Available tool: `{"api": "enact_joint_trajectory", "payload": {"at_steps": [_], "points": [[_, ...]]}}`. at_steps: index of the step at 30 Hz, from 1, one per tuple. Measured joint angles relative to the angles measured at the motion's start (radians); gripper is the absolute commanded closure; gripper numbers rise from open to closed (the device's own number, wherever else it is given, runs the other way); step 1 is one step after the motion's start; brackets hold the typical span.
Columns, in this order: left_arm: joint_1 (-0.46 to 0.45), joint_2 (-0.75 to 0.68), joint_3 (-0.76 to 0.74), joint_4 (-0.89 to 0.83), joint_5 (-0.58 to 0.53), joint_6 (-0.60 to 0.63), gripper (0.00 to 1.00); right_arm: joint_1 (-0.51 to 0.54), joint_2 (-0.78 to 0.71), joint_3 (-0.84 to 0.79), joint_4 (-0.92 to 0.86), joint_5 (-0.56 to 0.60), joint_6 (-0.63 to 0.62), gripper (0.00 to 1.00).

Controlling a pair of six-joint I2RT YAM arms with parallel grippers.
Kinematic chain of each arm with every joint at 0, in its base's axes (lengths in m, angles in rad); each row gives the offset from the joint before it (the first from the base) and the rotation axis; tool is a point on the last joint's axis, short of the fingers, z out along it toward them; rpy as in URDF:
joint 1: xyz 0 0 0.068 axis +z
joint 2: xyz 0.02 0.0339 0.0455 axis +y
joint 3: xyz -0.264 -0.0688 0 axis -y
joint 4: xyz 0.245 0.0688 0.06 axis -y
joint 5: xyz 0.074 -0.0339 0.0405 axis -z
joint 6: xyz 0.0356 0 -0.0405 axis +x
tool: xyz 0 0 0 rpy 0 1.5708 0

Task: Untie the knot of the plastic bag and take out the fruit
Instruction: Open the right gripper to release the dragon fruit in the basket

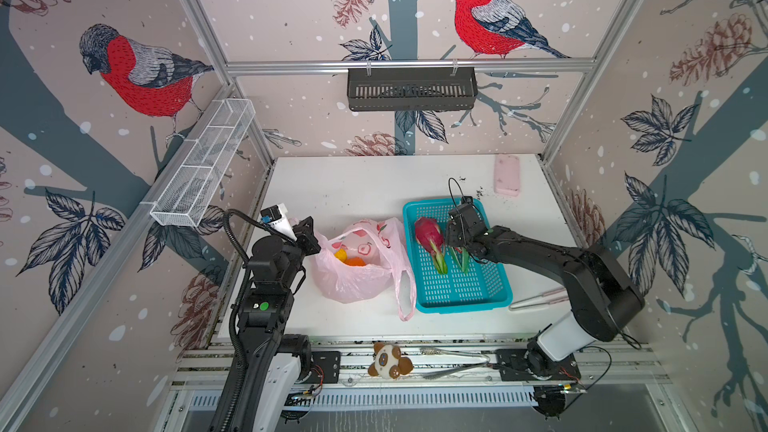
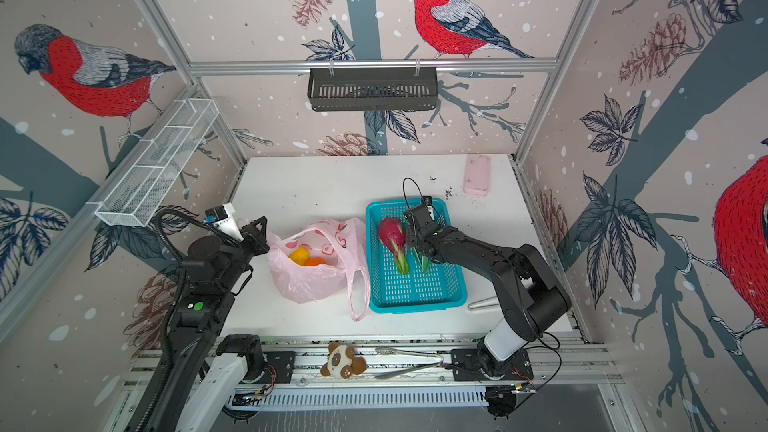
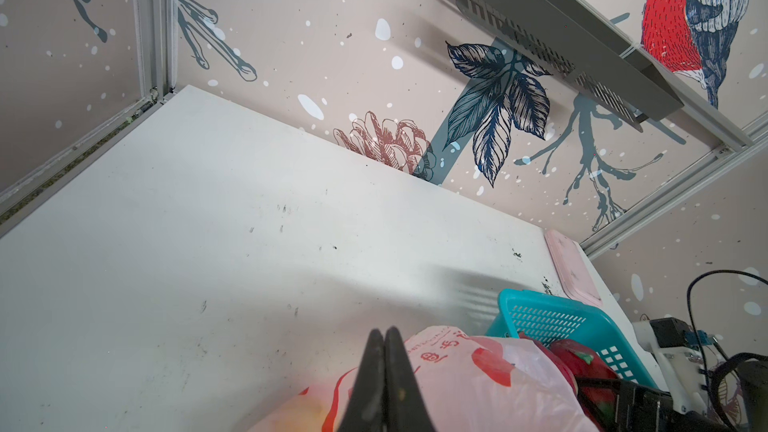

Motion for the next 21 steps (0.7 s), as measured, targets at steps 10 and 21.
{"api": "enact_joint_trajectory", "payload": {"at_steps": [10,21], "points": [[0.005,0.002,0.000,0.000,0.003,0.000,1.00,0.000,-0.002,-0.004,0.003,0.001,0.004,0.36],[0.007,-0.007,0.000,0.000,0.004,-0.001,1.00,0.010,-0.021,-0.004,-0.021,0.010,0.005,0.18]]}}
